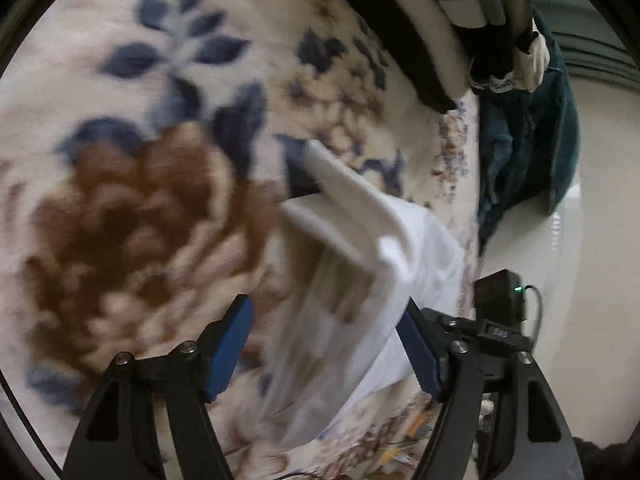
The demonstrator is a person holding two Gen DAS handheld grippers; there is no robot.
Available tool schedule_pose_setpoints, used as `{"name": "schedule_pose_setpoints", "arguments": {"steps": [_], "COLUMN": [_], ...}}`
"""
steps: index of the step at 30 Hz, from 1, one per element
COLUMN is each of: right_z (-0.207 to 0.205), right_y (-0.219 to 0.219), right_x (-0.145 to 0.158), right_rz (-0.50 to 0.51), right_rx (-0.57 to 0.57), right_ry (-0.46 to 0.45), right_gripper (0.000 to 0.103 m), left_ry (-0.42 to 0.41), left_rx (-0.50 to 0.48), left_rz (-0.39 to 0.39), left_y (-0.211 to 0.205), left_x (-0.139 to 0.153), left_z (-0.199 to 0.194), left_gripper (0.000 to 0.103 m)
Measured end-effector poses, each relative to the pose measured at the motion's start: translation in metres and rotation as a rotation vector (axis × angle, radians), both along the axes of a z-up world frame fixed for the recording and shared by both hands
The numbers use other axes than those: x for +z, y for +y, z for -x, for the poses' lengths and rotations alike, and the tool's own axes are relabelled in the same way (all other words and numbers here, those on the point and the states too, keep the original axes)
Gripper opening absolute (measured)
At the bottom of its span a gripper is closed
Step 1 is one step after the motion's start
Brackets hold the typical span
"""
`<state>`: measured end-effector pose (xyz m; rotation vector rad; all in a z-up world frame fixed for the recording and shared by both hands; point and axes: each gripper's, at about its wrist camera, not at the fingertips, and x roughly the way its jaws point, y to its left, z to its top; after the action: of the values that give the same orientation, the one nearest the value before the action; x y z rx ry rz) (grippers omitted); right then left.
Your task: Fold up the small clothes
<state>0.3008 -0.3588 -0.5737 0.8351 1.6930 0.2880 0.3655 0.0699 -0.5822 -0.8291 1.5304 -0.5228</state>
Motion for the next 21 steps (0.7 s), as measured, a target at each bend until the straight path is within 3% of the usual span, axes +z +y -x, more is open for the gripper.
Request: {"name": "schedule_pose_setpoints", "arguments": {"steps": [5, 9, 14, 17, 21], "right_z": [-0.003, -0.012, -0.035, -0.050, -0.055], "right_y": [-0.015, -0.028, -0.029, -0.024, -0.036], "right_x": [0.000, 0.014, 0.018, 0.011, 0.010], "right_rz": [-0.042, -0.062, -0.038, 0.052, 0.059], "right_rx": [-0.070, -0.149, -0.156, -0.144, -0.206], "right_ry": [-0.039, -0.105, -0.146, -0.133, -0.109], "right_gripper": [0.049, 0.049, 0.049, 0.049, 0.049], "left_ry": [-0.075, -0.120, -0.132, -0.126, -0.115], "left_rx": [0.040, 0.038, 0.010, 0.004, -0.018], "left_rz": [0.030, 0.098, 0.085, 0.045, 0.017], "left_y": [-0.020, -0.036, -0.041, -0.036, -0.034], "left_x": [0.009, 0.017, 0.018, 0.015, 0.011], "left_z": [-0.034, -0.065, -0.078, -0.076, -0.068], "left_gripper": [0.070, 0.071, 0.071, 0.070, 0.070]}}
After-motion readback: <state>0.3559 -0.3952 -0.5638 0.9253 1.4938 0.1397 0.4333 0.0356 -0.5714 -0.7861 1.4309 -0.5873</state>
